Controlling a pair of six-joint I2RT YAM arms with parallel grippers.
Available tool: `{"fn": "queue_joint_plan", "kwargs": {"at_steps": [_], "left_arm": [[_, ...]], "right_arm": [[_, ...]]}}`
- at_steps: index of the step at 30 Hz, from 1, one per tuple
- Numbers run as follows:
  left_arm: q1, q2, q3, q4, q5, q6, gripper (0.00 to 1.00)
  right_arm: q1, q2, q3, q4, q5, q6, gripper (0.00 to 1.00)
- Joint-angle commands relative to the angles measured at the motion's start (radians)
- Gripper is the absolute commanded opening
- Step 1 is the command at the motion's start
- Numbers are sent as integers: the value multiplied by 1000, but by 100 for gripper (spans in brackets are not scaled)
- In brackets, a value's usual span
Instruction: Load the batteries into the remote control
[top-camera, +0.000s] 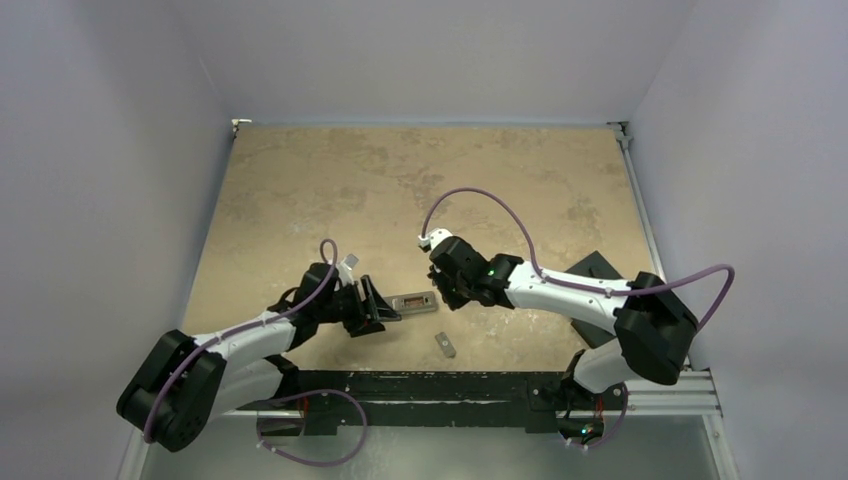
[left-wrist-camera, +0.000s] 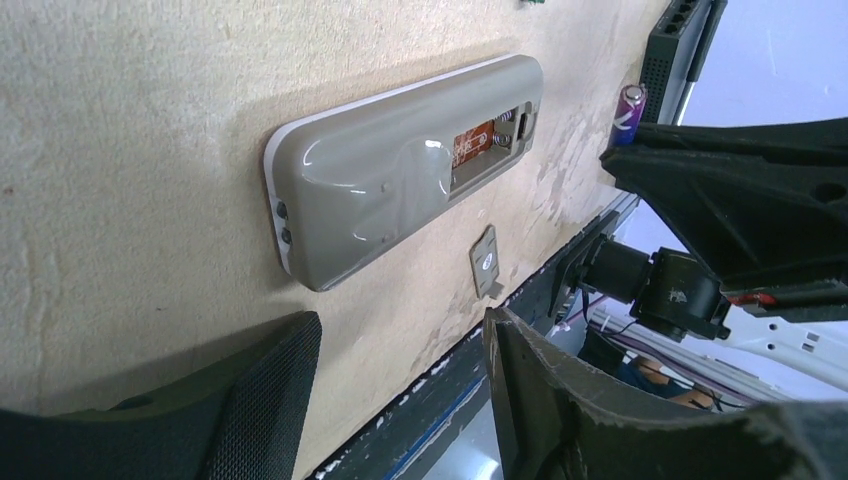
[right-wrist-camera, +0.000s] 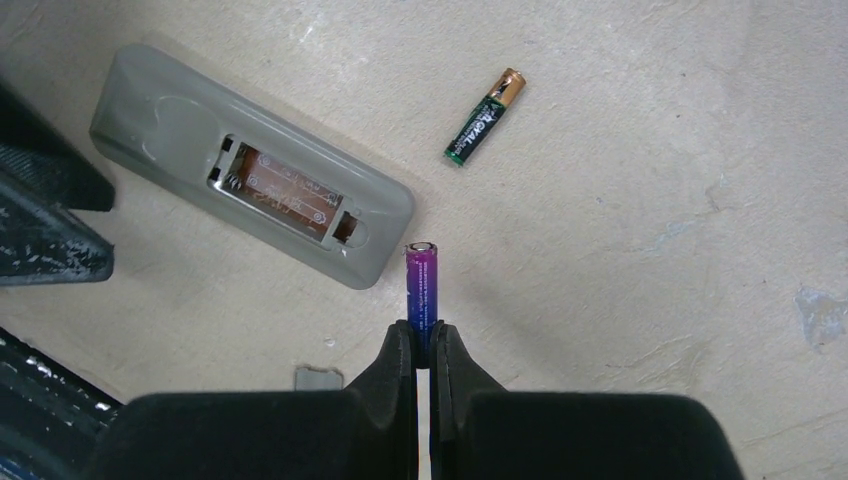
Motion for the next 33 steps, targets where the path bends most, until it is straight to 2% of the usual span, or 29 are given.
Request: {"fn": "queue_joint_plan", "kwargs": {"at_steps": [1, 7, 15, 23, 27, 33], "left_arm": [[-5, 34, -2, 99, -8, -9, 60], [-5, 72, 17, 121, -51, 14, 60], [-5, 162, 70, 132, -63, 52, 60], [-5, 208, 95, 128, -74, 87, 60], [-5, 178, 123, 60, -99, 122, 60], [-5, 75, 184, -131, -171, 192, 60]], "right_arm": [[5, -38, 31, -15, -47, -60, 0], [33, -41, 43, -17, -61, -124, 0], [131, -7, 87, -27, -8, -214, 0], [138, 18, 119, -46, -56, -278, 0], [138, 36, 129, -56, -58, -325, 0], [138, 67, 152, -67, -93, -388, 0]]}}
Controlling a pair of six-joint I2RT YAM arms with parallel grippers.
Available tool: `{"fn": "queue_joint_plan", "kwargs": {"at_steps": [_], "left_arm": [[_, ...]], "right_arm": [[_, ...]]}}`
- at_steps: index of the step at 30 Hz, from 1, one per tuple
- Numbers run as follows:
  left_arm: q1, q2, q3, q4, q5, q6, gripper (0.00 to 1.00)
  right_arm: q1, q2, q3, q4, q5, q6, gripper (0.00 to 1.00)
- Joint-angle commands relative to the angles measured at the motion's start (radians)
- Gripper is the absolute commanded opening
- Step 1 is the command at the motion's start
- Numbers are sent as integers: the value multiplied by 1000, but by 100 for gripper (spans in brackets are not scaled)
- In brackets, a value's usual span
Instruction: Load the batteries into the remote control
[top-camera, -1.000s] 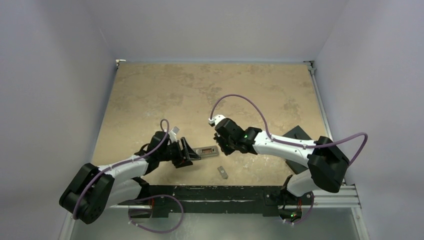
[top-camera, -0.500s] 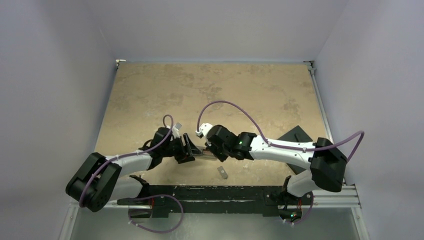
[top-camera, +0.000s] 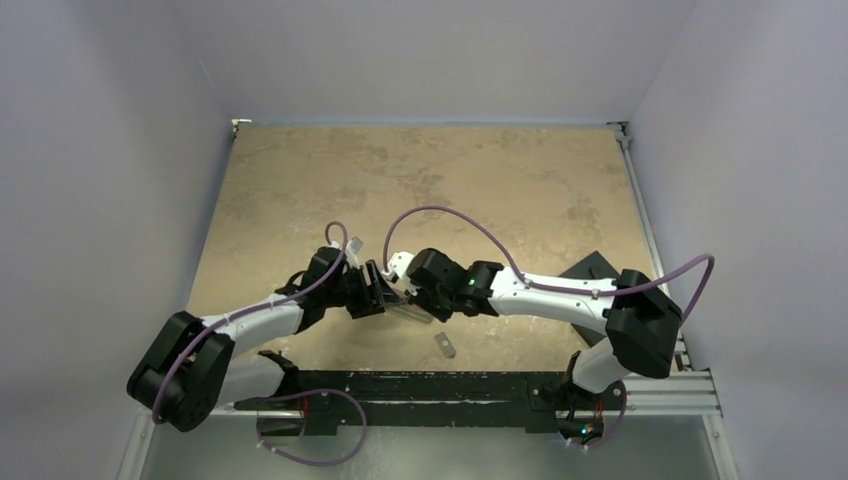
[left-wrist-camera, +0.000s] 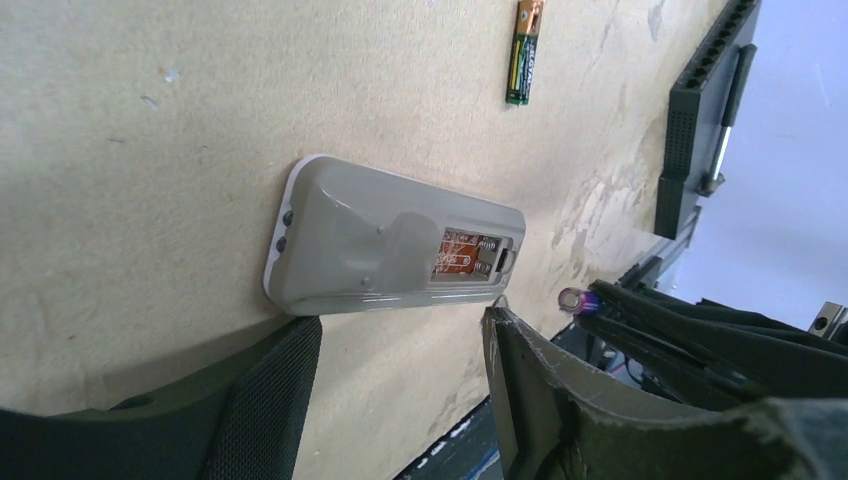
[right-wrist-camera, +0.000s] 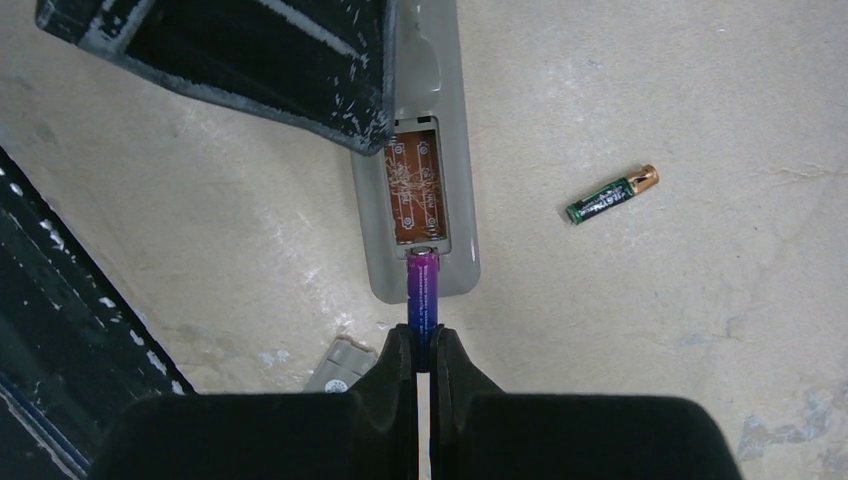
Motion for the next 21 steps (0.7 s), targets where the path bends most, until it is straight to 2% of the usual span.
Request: {"fn": "queue_joint_plan", "kwargs": {"at_steps": [1, 5, 16, 21], "left_arm": [[-4, -84, 64, -169, -85, 91, 60], [-3, -150, 81, -257, -105, 118, 60], [-1, -283, 132, -465, -199, 162, 59], [-1, -334, 145, -507, -230, 157, 59]], "right_arm": [[-1, 24, 62, -13, -51, -74, 0], [-1, 59, 91, -15, -109, -77, 0], [-11, 135, 145, -29, -104, -56, 0], [-29, 152, 155, -29, -89, -54, 0]]}}
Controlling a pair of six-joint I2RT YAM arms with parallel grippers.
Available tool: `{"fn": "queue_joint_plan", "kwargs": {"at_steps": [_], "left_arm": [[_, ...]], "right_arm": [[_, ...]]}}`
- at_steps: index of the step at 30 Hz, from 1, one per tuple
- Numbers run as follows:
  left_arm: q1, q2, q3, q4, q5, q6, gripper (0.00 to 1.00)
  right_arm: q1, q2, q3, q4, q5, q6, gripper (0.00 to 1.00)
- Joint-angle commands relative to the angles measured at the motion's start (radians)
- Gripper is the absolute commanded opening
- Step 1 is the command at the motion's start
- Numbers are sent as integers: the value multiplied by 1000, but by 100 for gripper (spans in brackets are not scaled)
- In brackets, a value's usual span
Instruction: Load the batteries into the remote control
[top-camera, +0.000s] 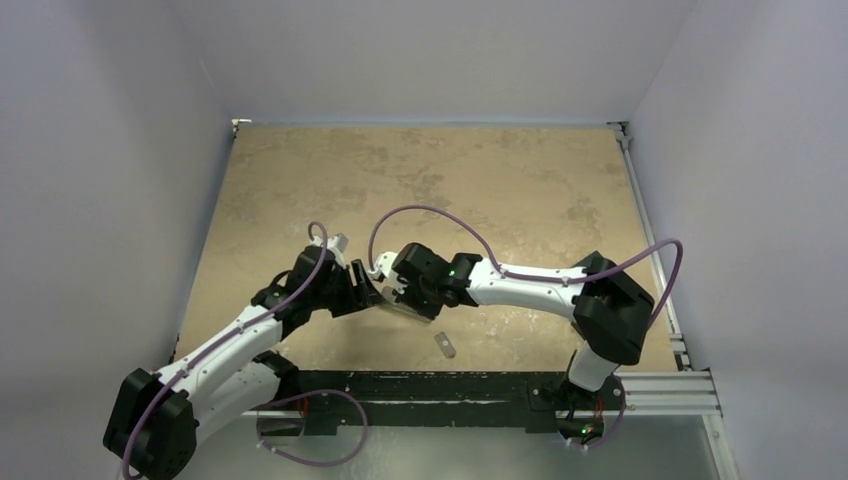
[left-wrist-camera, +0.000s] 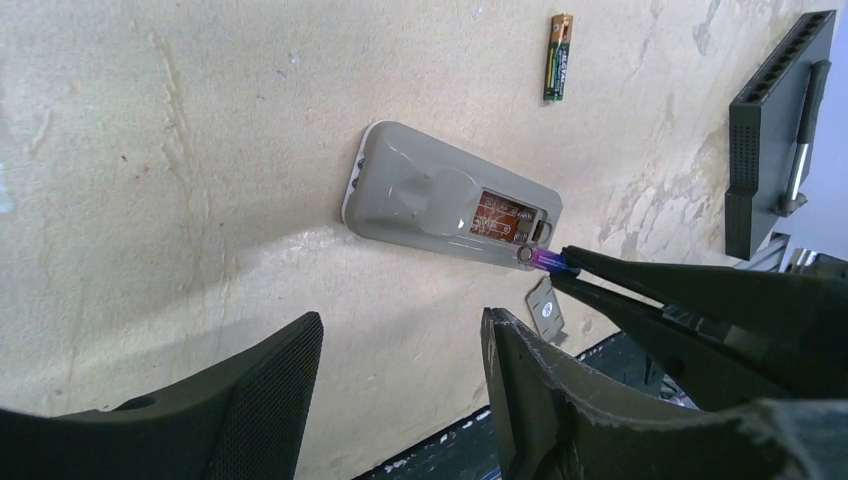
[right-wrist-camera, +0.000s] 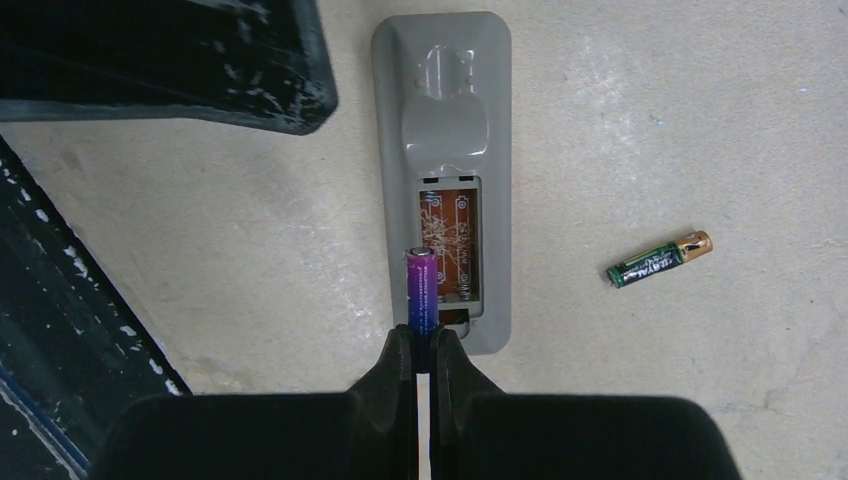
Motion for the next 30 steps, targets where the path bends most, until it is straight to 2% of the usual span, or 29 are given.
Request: {"fn": "queue_joint_plan", "kwargs": {"at_steps": [1, 17, 30], "left_arm": [[-1, -46, 50, -62, -57, 23, 59], [-1, -55, 47, -54, -60, 28, 59], [-1, -55, 44, -50, -55, 30, 59]], "right_arm": [[-21, 6, 43, -3, 6, -5, 0], [-23, 53, 67, -1, -8, -5, 3], [-23, 79, 83, 1, -19, -5, 12]]}}
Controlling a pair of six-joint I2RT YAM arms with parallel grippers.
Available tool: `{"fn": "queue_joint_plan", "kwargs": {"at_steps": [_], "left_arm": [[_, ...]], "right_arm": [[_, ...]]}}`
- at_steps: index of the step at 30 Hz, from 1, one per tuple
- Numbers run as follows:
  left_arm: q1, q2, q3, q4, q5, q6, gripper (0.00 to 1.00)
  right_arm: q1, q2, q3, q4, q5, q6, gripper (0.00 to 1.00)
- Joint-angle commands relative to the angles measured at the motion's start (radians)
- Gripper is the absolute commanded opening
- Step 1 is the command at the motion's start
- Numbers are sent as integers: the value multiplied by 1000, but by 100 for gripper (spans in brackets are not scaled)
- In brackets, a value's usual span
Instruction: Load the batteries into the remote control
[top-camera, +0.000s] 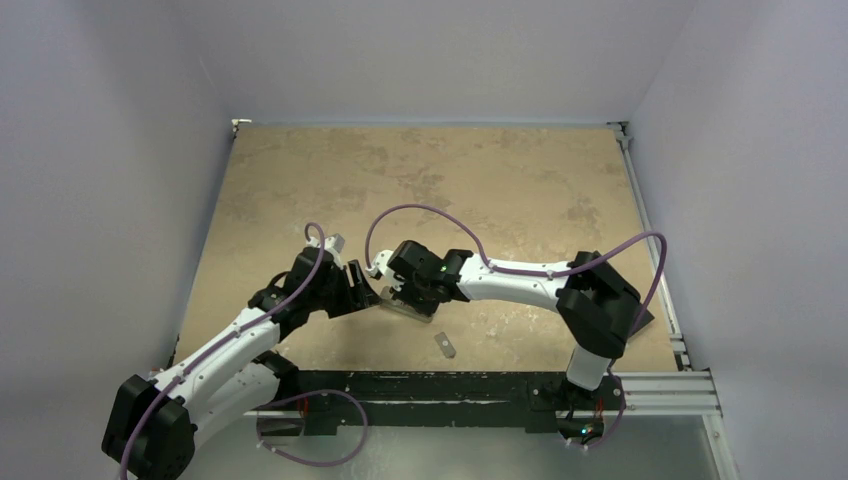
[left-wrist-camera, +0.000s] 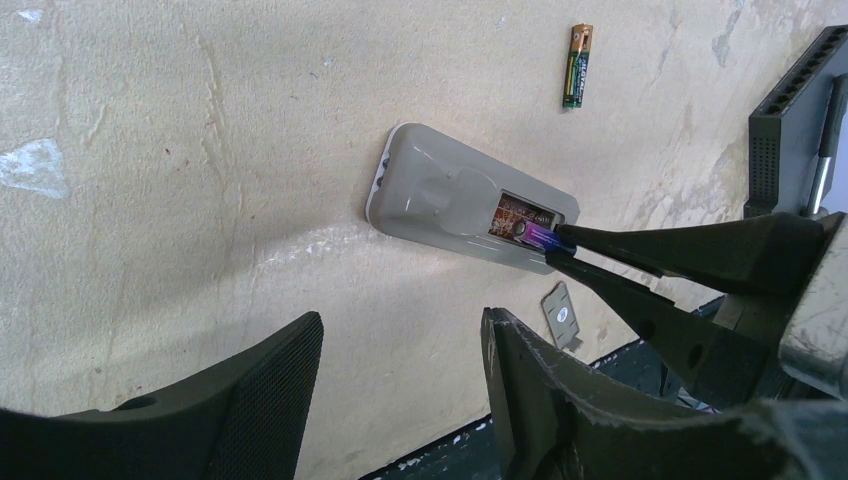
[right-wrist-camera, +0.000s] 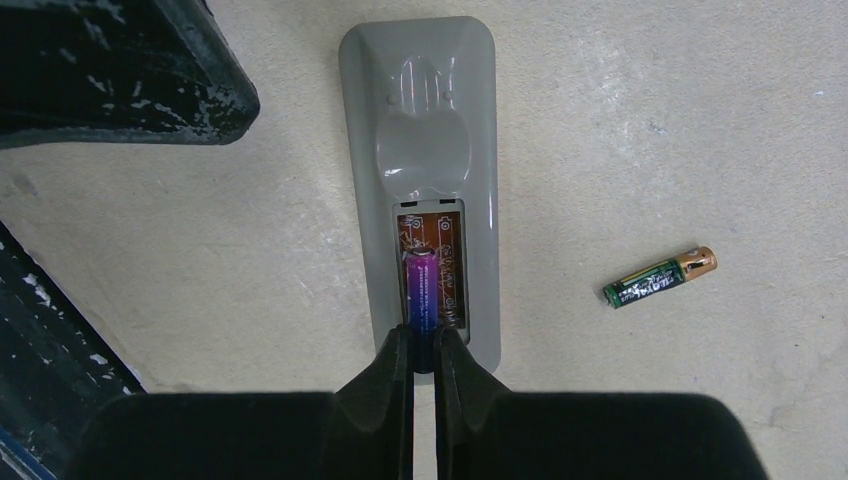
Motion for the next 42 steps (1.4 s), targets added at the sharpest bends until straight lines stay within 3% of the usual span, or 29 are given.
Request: {"fn": "queue_joint_plan", "kwargs": {"at_steps": [1, 20, 42], "left_arm": [[-1, -7, 32, 15, -3, 21, 59], [-1, -5, 30, 22, 0, 21, 59], [-1, 6, 31, 25, 2, 23, 59]], "right_arm": [[-1, 5, 39, 11, -17, -4, 13], [-1, 24, 45, 26, -20, -4, 25], [-1, 1, 44, 53, -52, -2, 32]]}}
